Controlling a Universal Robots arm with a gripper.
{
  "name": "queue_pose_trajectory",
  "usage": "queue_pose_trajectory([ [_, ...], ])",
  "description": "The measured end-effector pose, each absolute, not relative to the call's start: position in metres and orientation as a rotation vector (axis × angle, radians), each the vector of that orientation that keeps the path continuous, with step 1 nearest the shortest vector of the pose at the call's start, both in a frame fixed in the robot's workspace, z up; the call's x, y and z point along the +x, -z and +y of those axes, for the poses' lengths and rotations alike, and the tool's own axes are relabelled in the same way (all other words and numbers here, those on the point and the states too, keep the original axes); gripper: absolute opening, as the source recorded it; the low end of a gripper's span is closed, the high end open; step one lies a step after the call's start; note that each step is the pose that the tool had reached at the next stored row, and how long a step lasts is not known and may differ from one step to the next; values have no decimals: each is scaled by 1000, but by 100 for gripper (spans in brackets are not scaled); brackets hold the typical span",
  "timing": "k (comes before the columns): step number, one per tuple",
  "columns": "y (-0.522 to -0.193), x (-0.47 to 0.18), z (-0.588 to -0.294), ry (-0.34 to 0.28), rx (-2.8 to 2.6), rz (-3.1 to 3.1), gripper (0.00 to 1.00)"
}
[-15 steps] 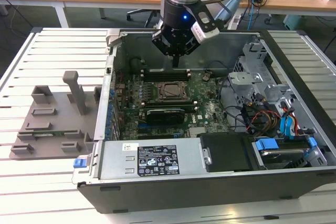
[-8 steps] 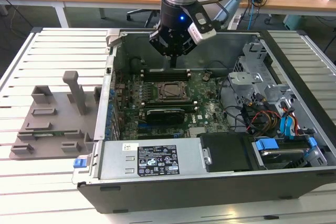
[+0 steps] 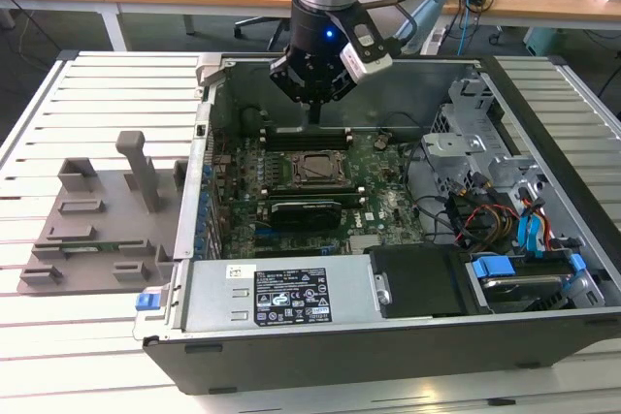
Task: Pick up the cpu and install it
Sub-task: 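Install the second cpu locking lever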
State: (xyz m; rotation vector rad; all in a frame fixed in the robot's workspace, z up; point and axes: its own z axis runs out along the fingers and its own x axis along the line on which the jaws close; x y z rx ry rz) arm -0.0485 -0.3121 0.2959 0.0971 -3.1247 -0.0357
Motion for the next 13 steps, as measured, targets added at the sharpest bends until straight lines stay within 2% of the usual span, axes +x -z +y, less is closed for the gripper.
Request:
queue_pose_trajectory([
  [13,-295,-58,-313,64,97,-3125,11],
])
